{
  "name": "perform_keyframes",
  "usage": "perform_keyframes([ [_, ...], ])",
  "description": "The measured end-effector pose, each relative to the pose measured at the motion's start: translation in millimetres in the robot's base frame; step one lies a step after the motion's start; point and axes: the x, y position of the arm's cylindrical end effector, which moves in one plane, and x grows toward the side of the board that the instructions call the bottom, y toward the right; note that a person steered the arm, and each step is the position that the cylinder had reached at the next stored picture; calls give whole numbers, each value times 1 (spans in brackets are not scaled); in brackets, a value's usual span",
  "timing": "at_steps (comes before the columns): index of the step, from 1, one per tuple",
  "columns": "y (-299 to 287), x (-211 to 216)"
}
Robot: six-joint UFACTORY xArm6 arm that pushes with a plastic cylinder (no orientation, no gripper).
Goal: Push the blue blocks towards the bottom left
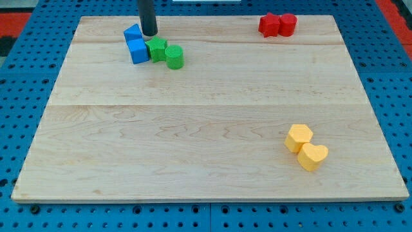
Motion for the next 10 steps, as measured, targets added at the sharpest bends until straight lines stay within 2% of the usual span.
perform_keyframes([
  [1, -36, -34],
  [2, -45, -24],
  [4, -23, 40],
  [7, -22, 139],
  [8, -30, 141],
  [9, -29, 112],
  [10, 7, 110],
])
